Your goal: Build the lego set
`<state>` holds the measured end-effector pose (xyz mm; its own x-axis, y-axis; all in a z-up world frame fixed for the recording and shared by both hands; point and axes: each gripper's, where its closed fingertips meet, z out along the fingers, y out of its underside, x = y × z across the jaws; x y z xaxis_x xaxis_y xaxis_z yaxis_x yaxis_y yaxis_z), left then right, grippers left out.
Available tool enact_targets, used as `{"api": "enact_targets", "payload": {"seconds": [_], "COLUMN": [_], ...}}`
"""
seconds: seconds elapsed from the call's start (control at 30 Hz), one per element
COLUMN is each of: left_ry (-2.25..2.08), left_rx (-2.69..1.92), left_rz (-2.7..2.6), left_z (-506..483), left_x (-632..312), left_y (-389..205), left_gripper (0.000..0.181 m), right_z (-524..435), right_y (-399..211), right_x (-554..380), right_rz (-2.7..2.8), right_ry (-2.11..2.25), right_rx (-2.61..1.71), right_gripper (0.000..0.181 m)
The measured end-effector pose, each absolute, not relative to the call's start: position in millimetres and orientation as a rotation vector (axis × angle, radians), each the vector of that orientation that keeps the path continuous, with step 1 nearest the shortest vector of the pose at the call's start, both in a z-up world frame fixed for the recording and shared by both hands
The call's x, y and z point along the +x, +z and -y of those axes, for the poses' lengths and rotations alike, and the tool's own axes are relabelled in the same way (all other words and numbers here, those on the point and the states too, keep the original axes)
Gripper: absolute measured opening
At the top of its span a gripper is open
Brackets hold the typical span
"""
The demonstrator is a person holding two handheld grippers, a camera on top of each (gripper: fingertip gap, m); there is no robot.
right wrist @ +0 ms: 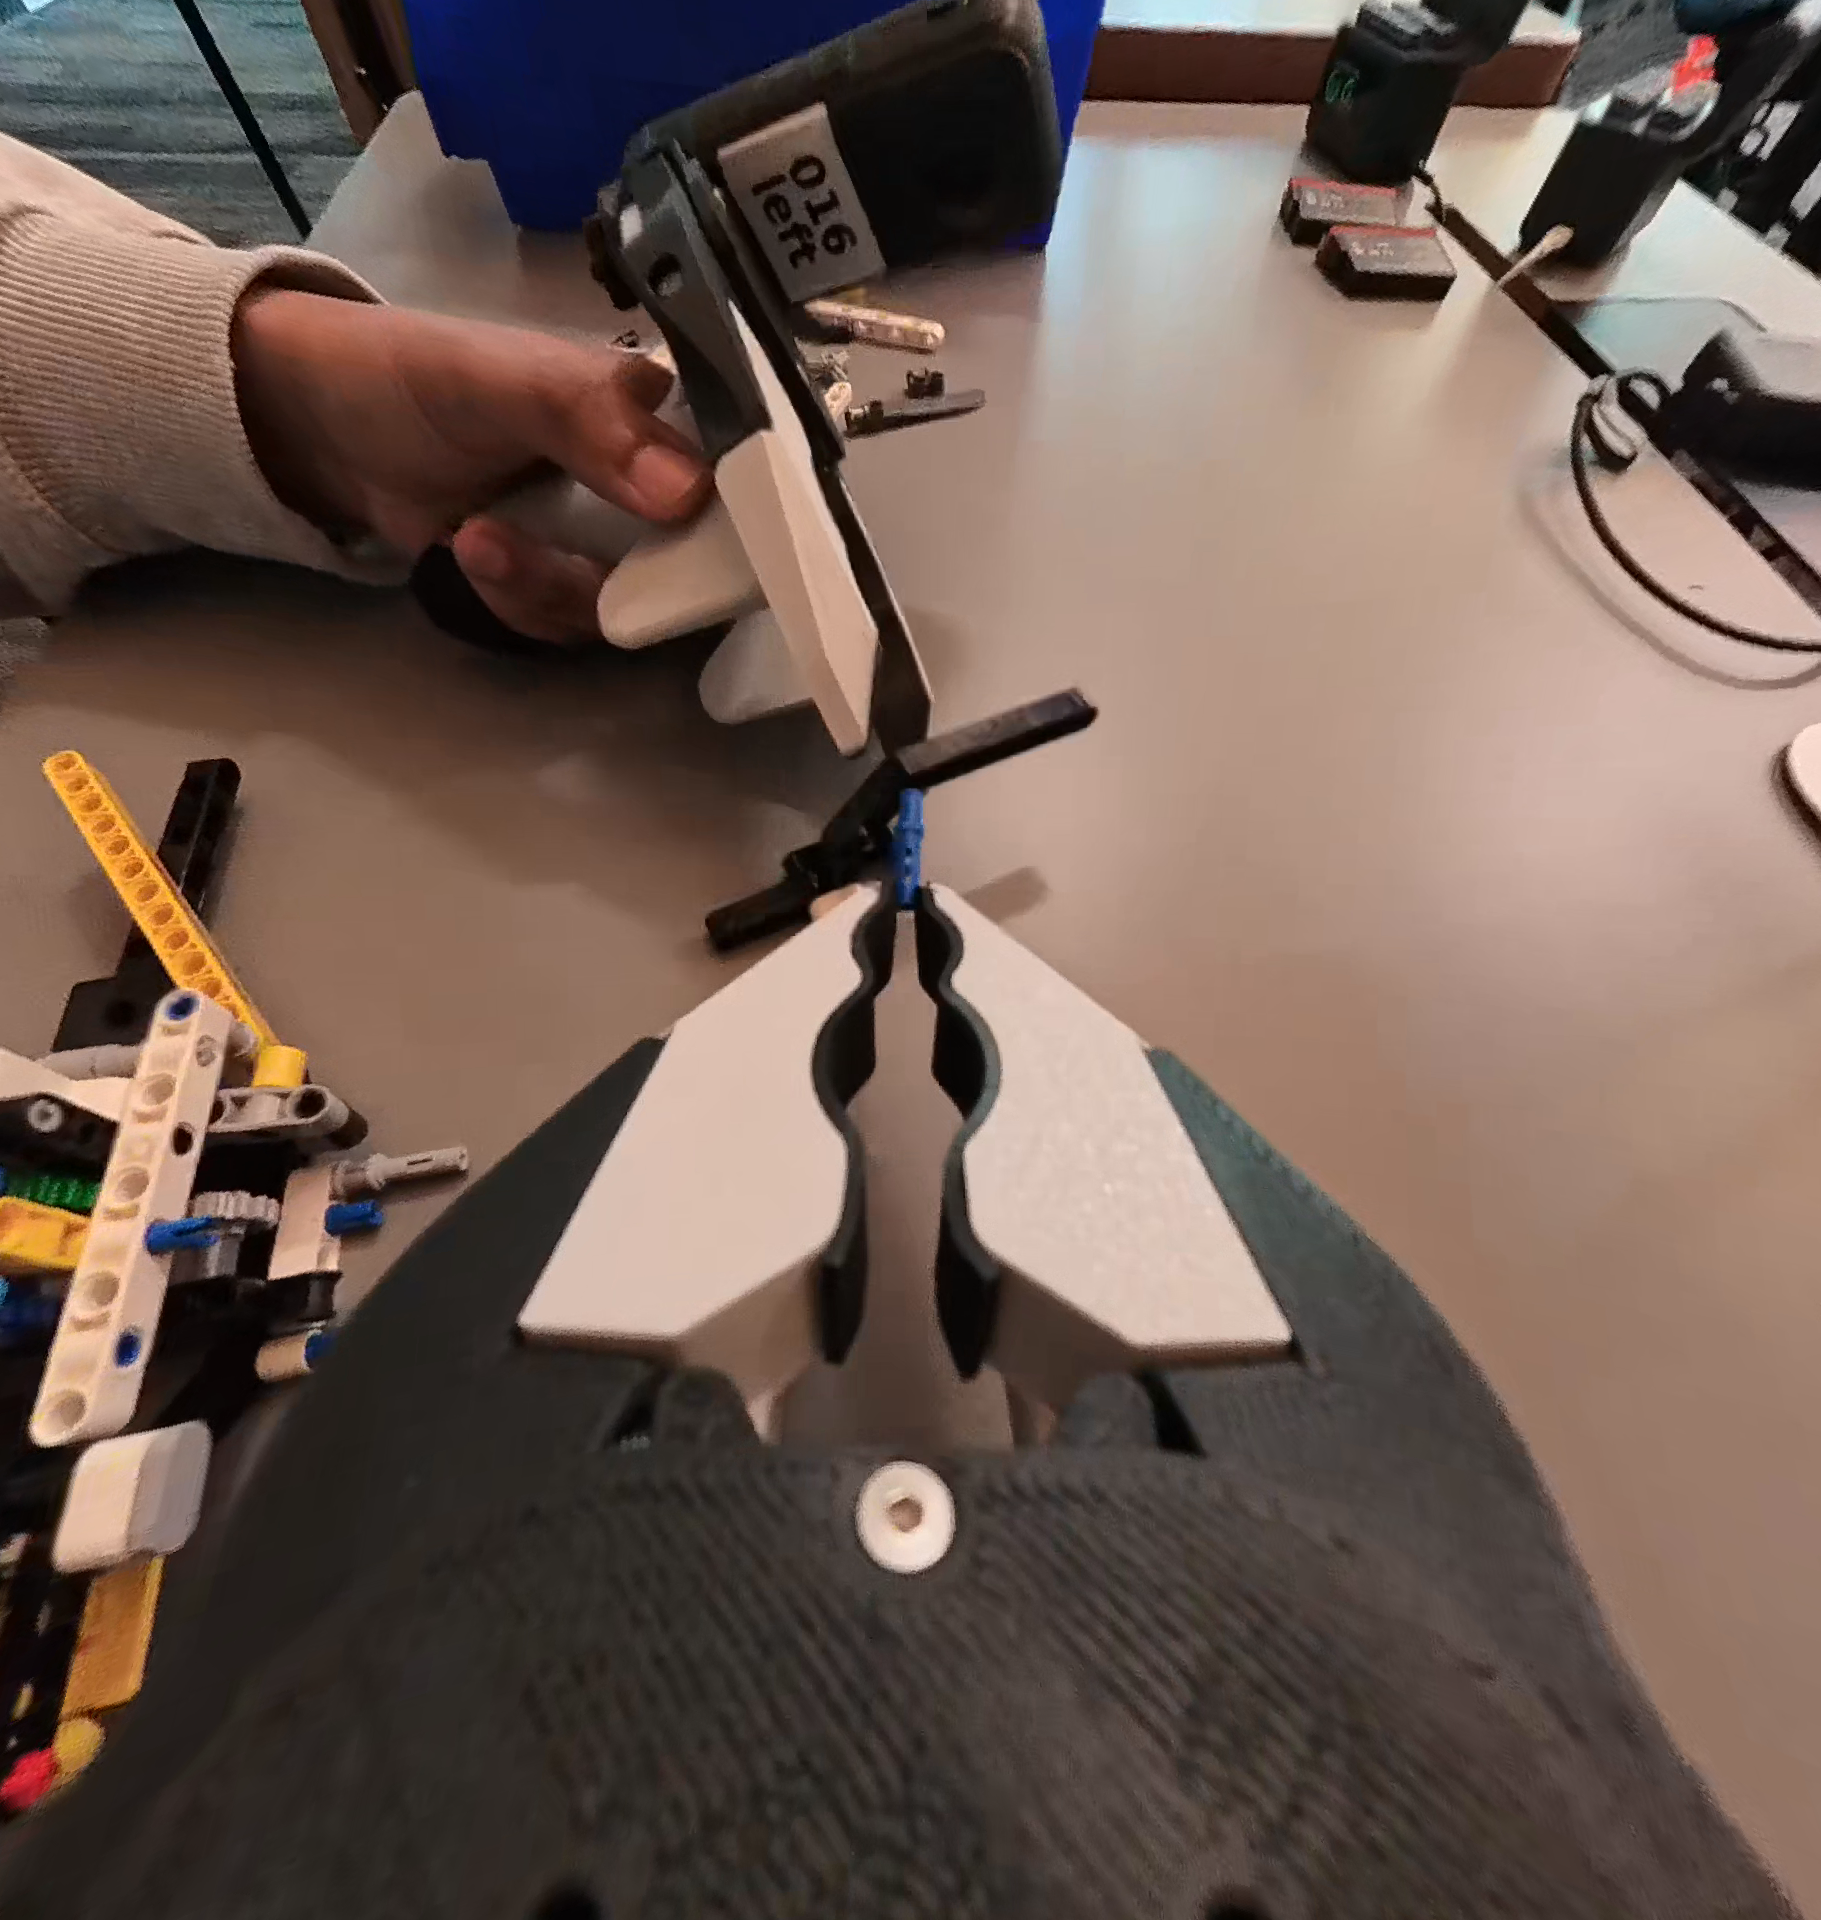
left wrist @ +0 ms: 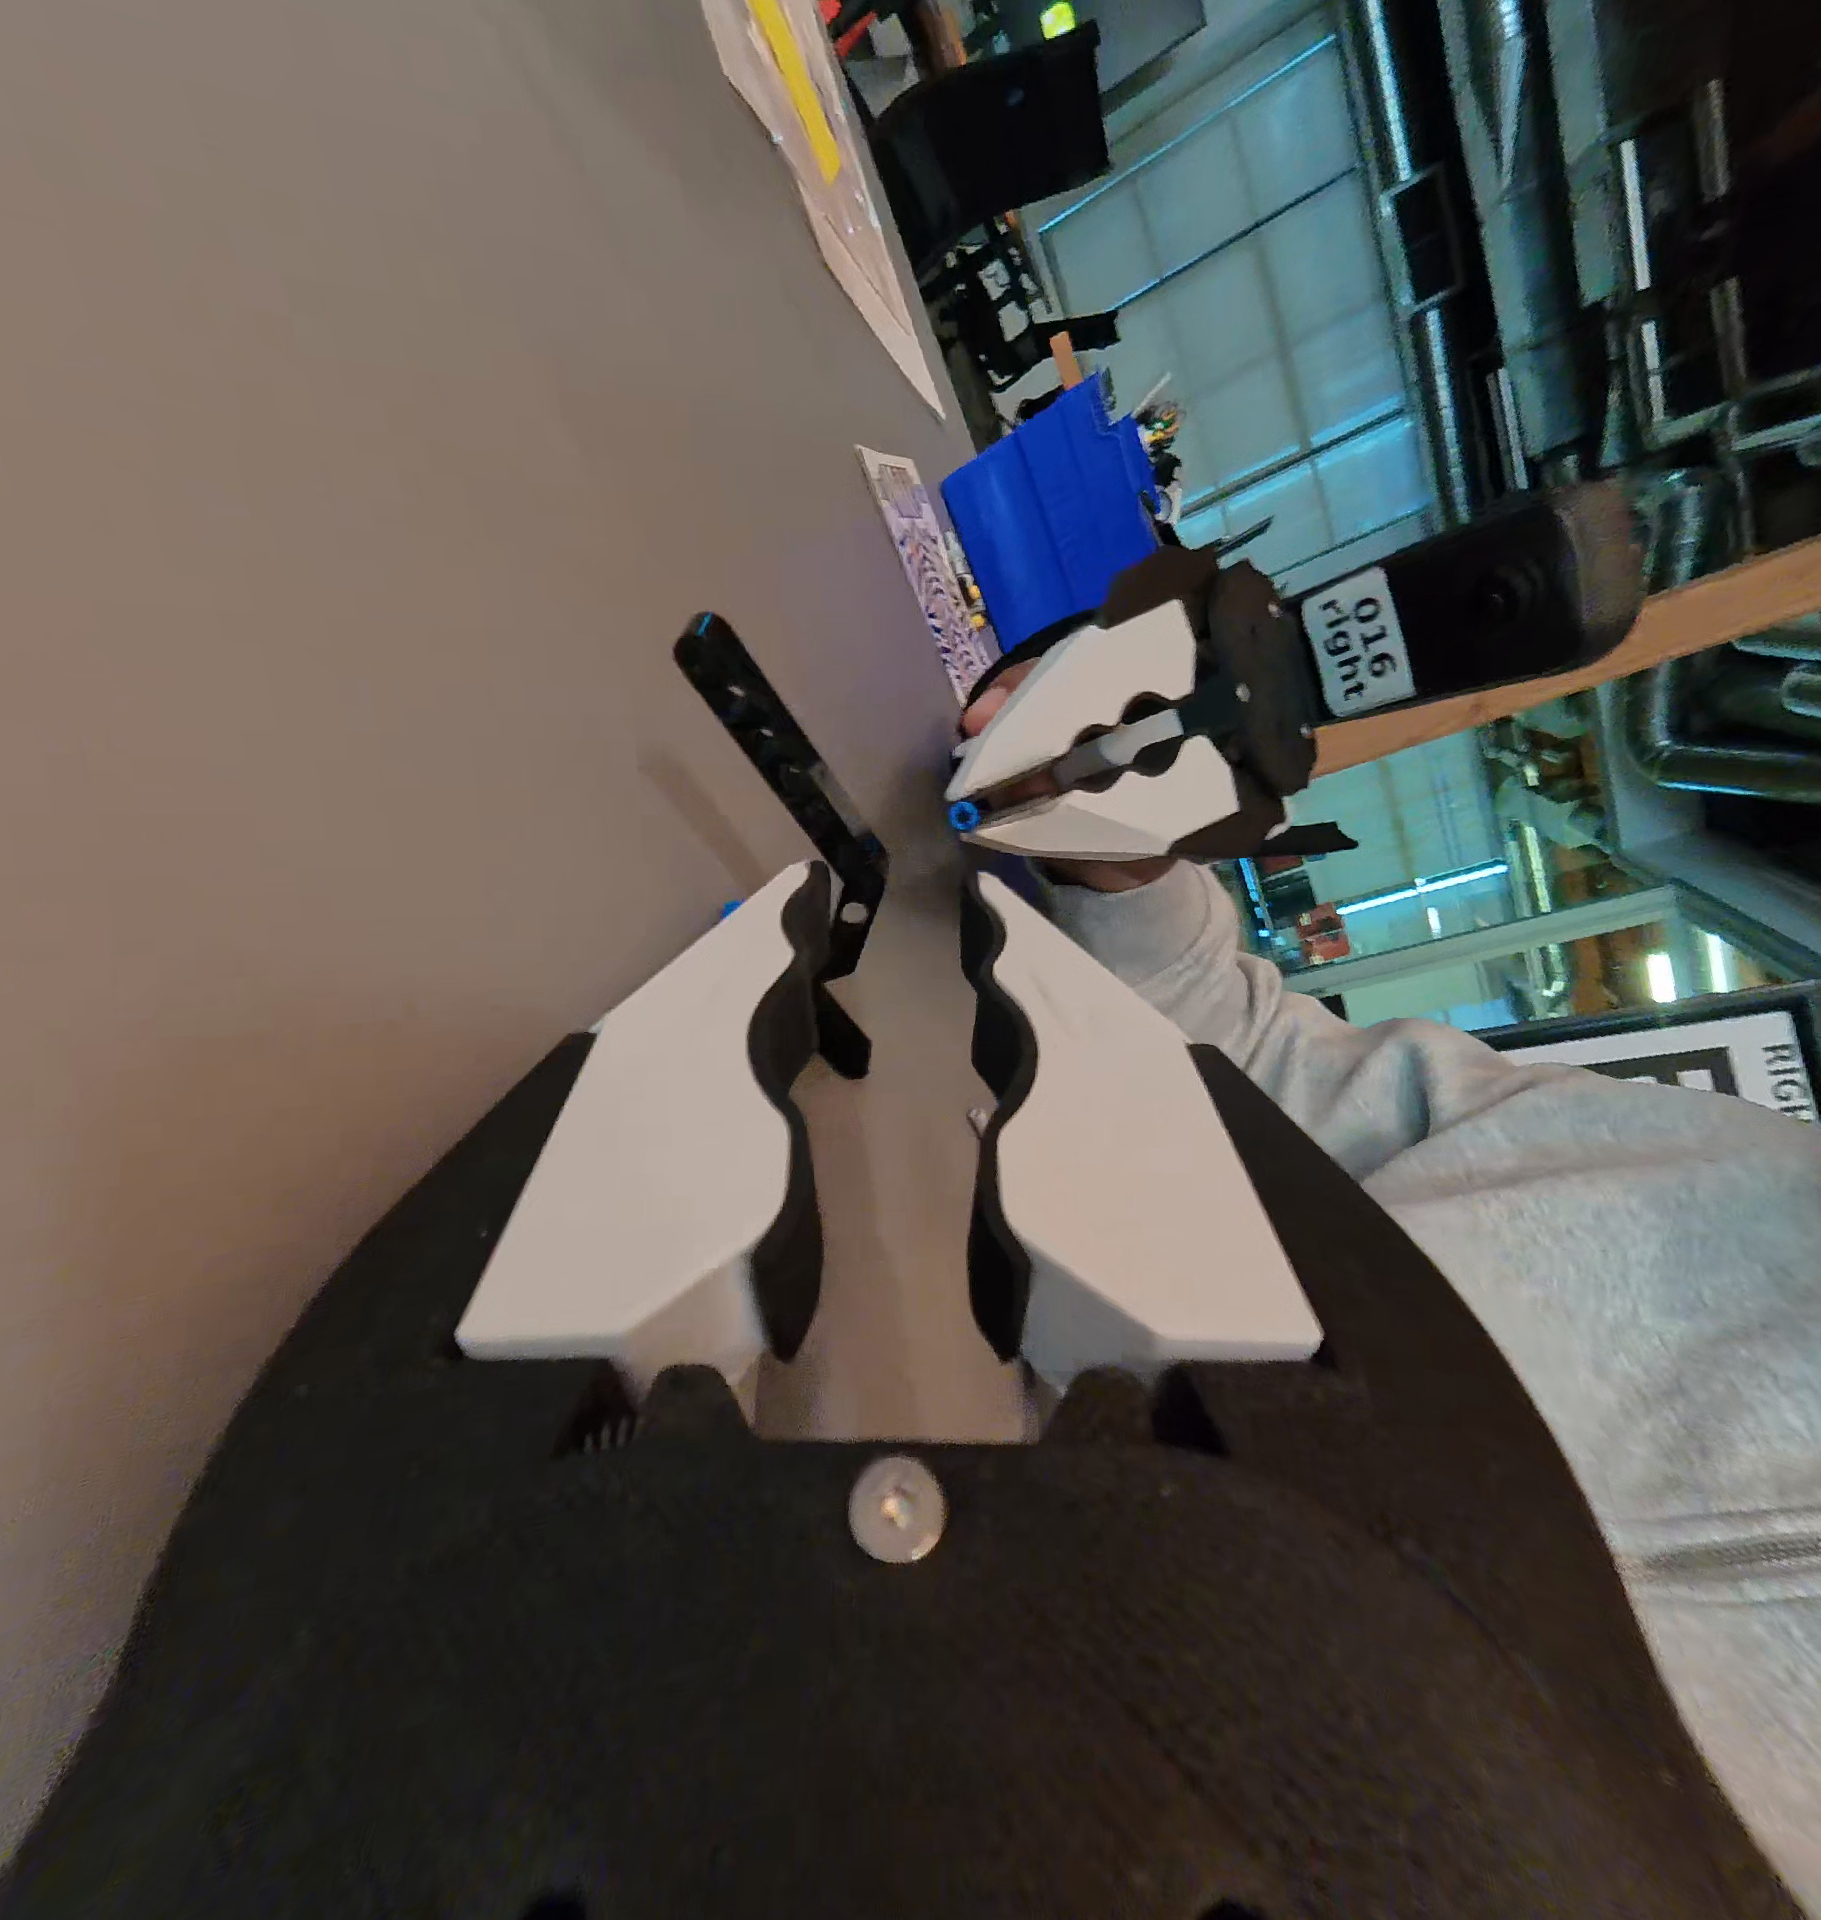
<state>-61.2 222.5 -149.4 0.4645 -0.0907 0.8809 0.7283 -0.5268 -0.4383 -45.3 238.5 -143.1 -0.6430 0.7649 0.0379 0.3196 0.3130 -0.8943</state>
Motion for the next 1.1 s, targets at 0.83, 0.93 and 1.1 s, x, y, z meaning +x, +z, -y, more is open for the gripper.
{"api": "enact_targets", "payload": {"seconds": [0.83,0.93,1.1], "left_ry": [-1.463,-1.484,-1.521], "left_rx": [-1.548,-1.531,-1.508], "left_rz": [0.469,0.477,0.471], "left_z": [-223,-221,-220], "left_x": [-27,-30,-29], "left_y": [-97,-96,-90], "left_gripper": [0.012,0.004,0.004], "right_z": [-215,-214,-212], "right_y": [-99,-98,-90], "right_x": [-31,-30,-29], "right_rz": [1.957,1.957,1.897], "right_ry": [1.261,1.264,1.308], "right_rx": [-0.564,-0.557,-0.516], "right_gripper": [0.002,0.002,0.002]}}
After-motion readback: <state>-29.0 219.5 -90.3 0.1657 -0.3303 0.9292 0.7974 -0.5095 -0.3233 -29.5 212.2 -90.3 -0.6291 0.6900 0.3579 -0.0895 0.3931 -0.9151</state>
